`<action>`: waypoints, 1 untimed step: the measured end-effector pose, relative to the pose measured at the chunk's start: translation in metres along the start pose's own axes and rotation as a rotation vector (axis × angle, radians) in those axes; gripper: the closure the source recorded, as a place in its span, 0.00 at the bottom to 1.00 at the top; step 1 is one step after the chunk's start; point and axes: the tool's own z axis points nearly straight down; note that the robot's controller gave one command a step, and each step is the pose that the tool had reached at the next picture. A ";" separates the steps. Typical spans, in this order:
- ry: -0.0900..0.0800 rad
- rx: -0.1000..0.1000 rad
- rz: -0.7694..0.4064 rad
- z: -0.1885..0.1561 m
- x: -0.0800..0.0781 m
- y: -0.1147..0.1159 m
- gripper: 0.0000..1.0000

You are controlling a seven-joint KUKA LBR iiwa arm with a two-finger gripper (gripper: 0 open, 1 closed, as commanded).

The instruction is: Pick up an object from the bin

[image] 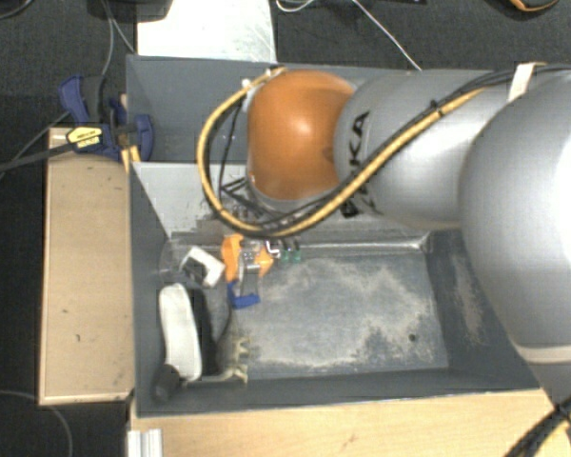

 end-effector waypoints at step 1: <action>0.009 0.000 -0.405 0.041 -0.003 -0.020 0.00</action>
Offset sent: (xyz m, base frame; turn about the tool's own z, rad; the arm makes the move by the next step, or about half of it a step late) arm 0.0027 -0.0148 -0.0895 0.1251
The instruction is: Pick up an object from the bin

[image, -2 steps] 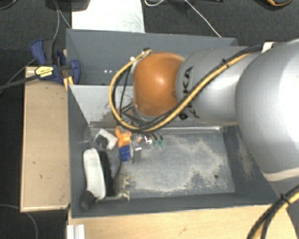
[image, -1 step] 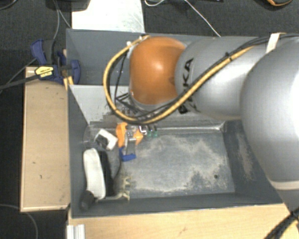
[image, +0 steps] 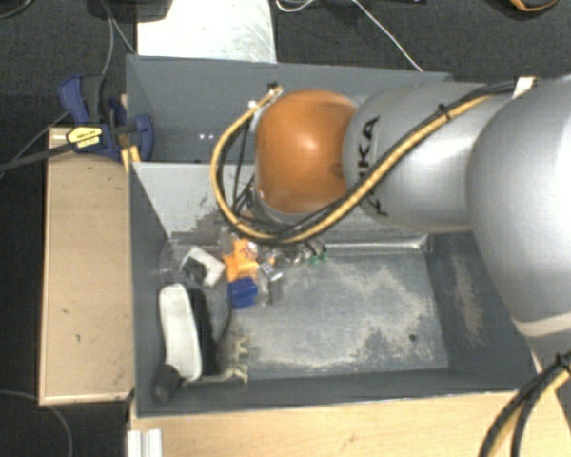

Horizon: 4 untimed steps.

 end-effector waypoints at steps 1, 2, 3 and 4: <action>-0.005 -0.001 0.530 0.047 0.000 0.006 0.00; -0.003 -0.003 -0.225 0.044 -0.001 0.001 1.00; -0.005 -0.003 -0.238 0.044 -0.002 -0.001 1.00; -0.004 -0.003 -0.237 0.042 -0.001 0.000 1.00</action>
Offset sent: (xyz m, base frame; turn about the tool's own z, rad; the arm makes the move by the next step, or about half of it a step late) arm 0.0005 -0.0026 -0.0482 -0.2381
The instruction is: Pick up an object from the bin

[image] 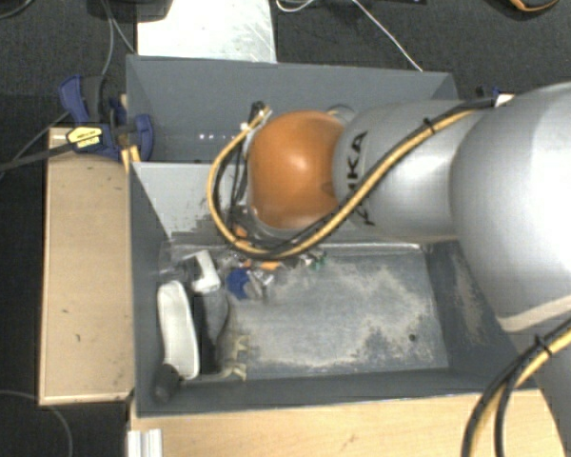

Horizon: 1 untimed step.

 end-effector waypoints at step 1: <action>0.003 0.000 0.001 -0.012 0.001 0.000 1.00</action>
Offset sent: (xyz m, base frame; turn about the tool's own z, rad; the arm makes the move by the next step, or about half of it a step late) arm 0.0000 0.0001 0.0212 0.0000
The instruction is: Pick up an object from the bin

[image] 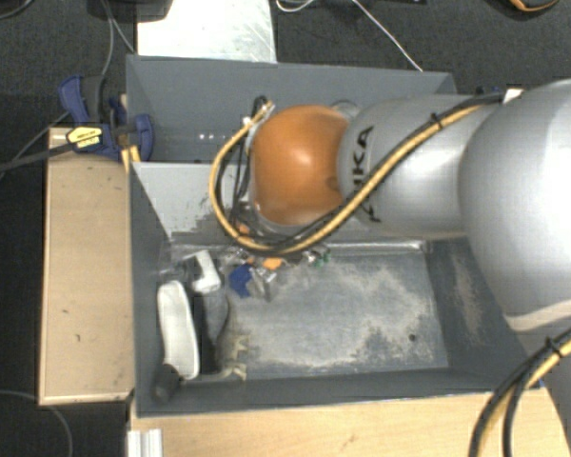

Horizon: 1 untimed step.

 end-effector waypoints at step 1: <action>-0.003 0.002 0.002 -0.013 -0.001 -0.001 1.00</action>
Offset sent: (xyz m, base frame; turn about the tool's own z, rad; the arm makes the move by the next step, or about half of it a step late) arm 0.0000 0.0000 0.0507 0.0000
